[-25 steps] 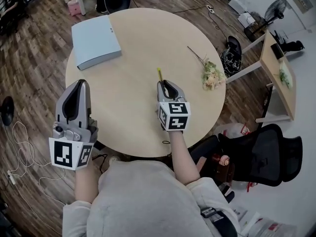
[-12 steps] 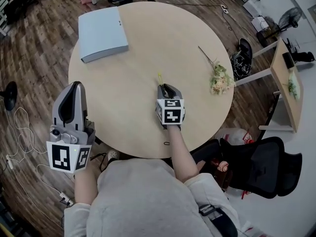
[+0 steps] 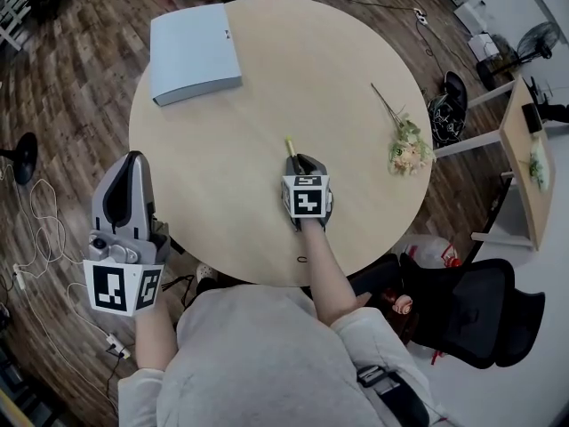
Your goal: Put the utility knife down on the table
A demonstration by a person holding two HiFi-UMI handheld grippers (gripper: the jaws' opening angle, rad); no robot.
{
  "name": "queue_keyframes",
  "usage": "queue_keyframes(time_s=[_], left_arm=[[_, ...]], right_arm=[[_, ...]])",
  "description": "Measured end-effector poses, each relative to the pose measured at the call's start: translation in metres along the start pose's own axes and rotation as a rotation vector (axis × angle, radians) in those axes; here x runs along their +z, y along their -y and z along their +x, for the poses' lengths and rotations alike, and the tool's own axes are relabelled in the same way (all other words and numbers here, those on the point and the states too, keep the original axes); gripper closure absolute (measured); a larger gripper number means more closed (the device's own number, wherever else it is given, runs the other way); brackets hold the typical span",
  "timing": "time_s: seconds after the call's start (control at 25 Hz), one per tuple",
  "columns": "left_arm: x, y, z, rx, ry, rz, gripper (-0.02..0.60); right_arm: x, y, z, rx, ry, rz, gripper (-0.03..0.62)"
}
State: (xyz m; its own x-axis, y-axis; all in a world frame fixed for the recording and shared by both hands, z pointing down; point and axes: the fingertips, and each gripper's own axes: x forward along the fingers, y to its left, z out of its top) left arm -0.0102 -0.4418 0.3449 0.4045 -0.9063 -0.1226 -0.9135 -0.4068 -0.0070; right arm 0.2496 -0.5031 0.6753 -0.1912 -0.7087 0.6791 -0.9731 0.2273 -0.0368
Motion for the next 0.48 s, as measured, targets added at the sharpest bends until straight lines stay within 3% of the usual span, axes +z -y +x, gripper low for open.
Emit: queue_keyframes(time_s=[0.48], left_arm=[[-0.004, -0.007, -0.003, 0.027, -0.017, 0.007, 0.574]], right_arm=[[-0.016, -0.002, 0.02, 0.004, -0.063, -0.01, 0.52]])
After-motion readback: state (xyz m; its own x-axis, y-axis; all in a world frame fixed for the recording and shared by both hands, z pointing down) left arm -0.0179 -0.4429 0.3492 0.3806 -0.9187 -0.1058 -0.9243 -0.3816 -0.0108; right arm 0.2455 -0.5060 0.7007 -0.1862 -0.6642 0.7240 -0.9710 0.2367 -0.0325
